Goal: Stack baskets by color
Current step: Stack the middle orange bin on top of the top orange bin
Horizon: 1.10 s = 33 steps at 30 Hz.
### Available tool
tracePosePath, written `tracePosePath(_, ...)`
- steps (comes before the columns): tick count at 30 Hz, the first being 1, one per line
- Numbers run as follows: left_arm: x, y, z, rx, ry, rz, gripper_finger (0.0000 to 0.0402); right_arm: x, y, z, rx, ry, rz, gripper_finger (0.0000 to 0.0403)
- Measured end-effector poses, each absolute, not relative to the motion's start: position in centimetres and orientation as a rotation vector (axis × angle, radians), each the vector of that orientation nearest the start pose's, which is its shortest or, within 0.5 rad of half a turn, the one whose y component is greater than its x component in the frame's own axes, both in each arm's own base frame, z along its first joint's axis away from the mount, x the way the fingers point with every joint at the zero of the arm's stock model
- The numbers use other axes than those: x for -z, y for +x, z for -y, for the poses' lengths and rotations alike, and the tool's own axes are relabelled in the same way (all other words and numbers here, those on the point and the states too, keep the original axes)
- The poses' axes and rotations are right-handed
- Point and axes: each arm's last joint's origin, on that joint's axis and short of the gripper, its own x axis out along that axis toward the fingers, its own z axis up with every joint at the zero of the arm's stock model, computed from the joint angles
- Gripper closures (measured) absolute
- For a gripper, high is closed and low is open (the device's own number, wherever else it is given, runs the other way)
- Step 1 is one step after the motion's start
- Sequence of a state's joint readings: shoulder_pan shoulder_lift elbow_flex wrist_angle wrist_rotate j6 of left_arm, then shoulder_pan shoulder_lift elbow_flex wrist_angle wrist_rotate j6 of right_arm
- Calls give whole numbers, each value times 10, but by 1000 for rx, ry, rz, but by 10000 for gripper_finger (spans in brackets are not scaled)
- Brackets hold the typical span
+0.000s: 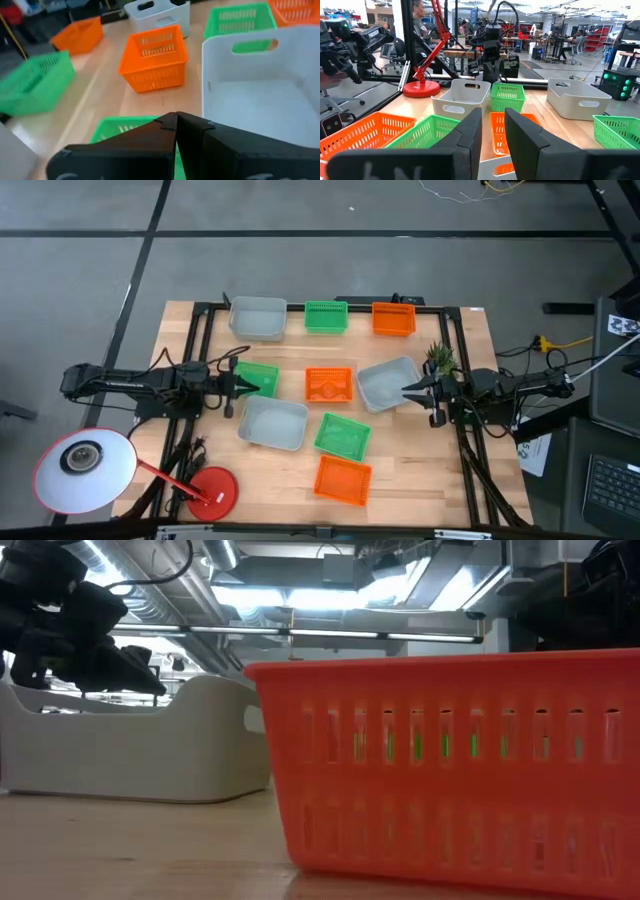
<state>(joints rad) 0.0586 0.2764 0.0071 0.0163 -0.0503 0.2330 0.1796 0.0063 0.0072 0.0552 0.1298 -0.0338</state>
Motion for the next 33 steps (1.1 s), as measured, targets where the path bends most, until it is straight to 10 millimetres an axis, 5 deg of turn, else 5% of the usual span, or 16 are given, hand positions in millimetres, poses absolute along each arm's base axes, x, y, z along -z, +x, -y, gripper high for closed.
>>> tracePosePath(10,-144,112,-9,-83,348,-268,401,-171,96,-14,-51,8,58,317)
tracePosePath(15,-151,113,-6,-31,234,-189,401,-174,96,-13,-43,-13,87,317)
tracePosePath(28,-192,111,1,171,230,265,401,-213,86,-18,-209,-95,527,317)
tracePosePath(33,-196,111,-1,100,273,299,401,-236,88,-14,-65,-113,495,317)
